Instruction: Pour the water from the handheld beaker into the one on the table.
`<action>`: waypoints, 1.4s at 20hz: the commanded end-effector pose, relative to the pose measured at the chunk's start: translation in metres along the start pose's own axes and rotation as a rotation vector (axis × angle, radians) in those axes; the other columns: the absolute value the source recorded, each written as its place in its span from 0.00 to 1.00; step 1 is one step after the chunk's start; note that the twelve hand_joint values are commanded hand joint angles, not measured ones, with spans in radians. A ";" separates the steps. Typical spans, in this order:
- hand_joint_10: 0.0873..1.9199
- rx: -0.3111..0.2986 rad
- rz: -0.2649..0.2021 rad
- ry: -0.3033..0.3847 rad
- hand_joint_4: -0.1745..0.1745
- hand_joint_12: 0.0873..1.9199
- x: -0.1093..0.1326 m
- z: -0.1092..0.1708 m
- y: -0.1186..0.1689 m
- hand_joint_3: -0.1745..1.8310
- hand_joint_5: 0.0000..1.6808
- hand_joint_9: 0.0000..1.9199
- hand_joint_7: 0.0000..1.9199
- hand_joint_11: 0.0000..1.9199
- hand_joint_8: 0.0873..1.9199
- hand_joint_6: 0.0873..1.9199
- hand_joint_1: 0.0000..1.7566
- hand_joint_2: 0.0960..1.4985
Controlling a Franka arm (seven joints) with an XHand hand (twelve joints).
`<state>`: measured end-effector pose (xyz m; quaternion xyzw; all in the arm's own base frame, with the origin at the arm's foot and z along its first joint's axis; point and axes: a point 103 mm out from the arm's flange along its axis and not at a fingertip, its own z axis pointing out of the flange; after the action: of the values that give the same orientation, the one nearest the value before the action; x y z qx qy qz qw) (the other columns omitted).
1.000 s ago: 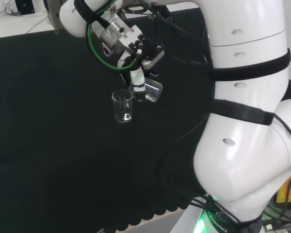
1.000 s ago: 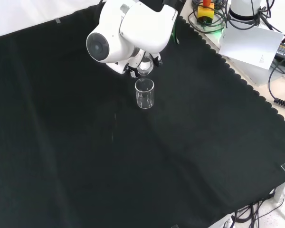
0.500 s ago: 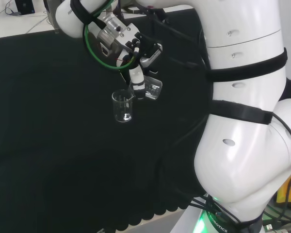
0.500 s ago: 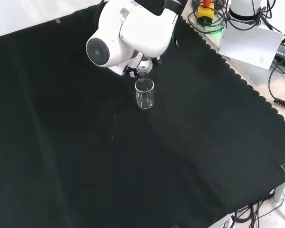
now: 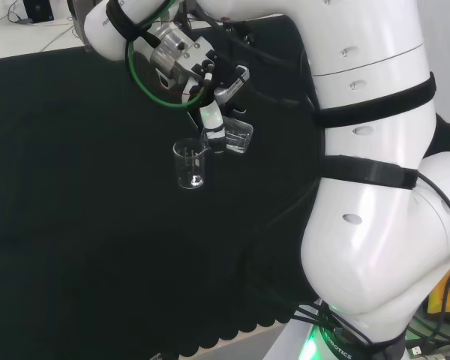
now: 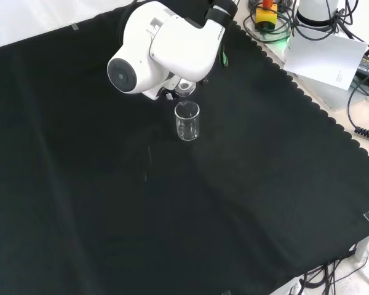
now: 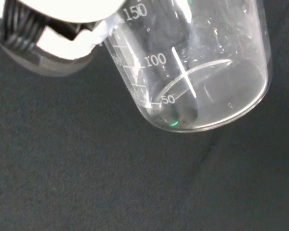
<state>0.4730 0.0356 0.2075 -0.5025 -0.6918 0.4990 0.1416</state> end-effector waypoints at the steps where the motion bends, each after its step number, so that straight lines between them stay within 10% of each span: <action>1: 0.00 -0.016 -0.018 -0.009 0.90 0.20 -0.002 0.004 0.001 0.36 0.73 0.96 0.84 0.87 0.25 0.35 0.64 0.45; 28: 0.00 0.030 -0.003 -0.082 0.90 0.20 0.009 -0.011 0.002 0.36 0.72 0.96 0.83 0.87 0.26 0.35 0.64 0.45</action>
<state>0.4776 0.0447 0.2088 -0.4808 -0.6954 0.5199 0.1219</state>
